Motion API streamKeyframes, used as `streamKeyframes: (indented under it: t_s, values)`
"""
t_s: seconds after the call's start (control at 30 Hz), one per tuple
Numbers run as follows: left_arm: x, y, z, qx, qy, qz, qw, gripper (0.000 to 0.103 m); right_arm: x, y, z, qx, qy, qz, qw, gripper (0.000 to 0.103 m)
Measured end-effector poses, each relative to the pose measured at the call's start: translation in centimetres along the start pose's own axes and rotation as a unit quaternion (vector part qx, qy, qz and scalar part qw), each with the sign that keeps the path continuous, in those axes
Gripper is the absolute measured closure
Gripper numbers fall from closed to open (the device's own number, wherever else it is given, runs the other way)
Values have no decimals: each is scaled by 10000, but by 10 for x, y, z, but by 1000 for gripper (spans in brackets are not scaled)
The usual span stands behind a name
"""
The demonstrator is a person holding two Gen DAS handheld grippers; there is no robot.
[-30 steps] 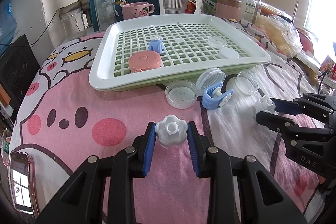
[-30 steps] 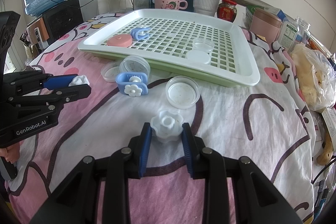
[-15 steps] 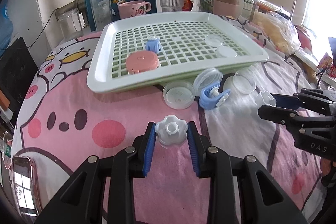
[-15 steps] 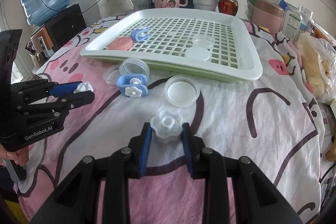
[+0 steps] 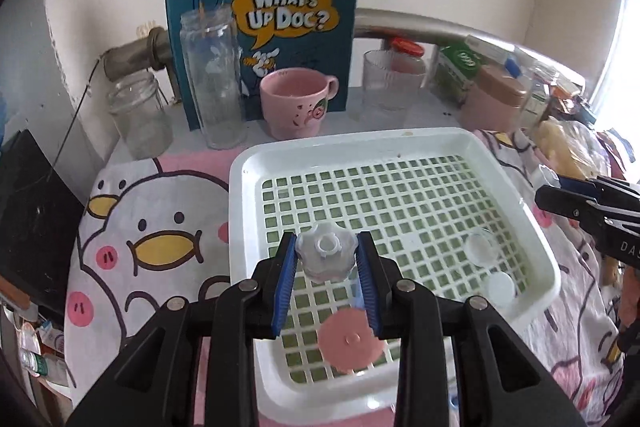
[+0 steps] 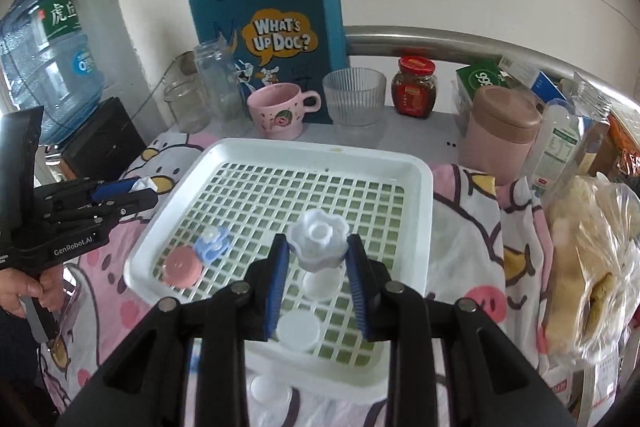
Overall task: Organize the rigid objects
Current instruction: 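Lower the white knob onto the tray with the left tool while the right tool lowers its knob, then open both tools and withdraw them from the tray toward the bedspread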
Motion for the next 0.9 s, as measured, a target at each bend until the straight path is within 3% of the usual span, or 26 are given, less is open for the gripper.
streamKeyframes:
  t_s: [0.2,0.4,0.47,0.5,0.53,0.67,0.73,0.83,0.9]
  values:
    - [60,-10,-11,-254,102,-451,9986,74,73,-13,12,329,-152,-717,9968,74]
    - [81,-18,-10,-275,211,-506,9981,74,94,-19,19,231,-349,-837,9956,74]
    - [80,-18,-7,-253,189,-475,9984,69,94,-18,19,238,-340,-837,9956,73]
    - [79,-18,-6,-272,124,-465,9985,60,93,-18,19,301,-253,-860,9955,73]
    - [75,-16,-6,-321,91,-433,9985,48,90,-18,19,398,-159,-869,9953,73]
    - [40,-7,-4,-395,-67,-50,9992,36,50,-11,15,565,-30,-450,9974,59]
    - [14,-3,-3,-368,-66,208,9991,28,20,-8,9,531,36,-151,9985,58]
    - [-25,-6,2,-242,-104,563,9981,24,-27,-12,-2,507,167,321,9981,56]
    - [-45,-13,6,-160,-99,699,9974,24,-54,-23,-11,431,168,578,9973,48]
Point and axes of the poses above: each gripper's, at about its wrist camera, not at the fingertips, and x roughly the way its jaws point, z to its right, y to its top, the point moved 10 cm from there along x, roughly the way its jaws point, and after that the axes turned 5 degrees about -x, right-handed, at the moved point
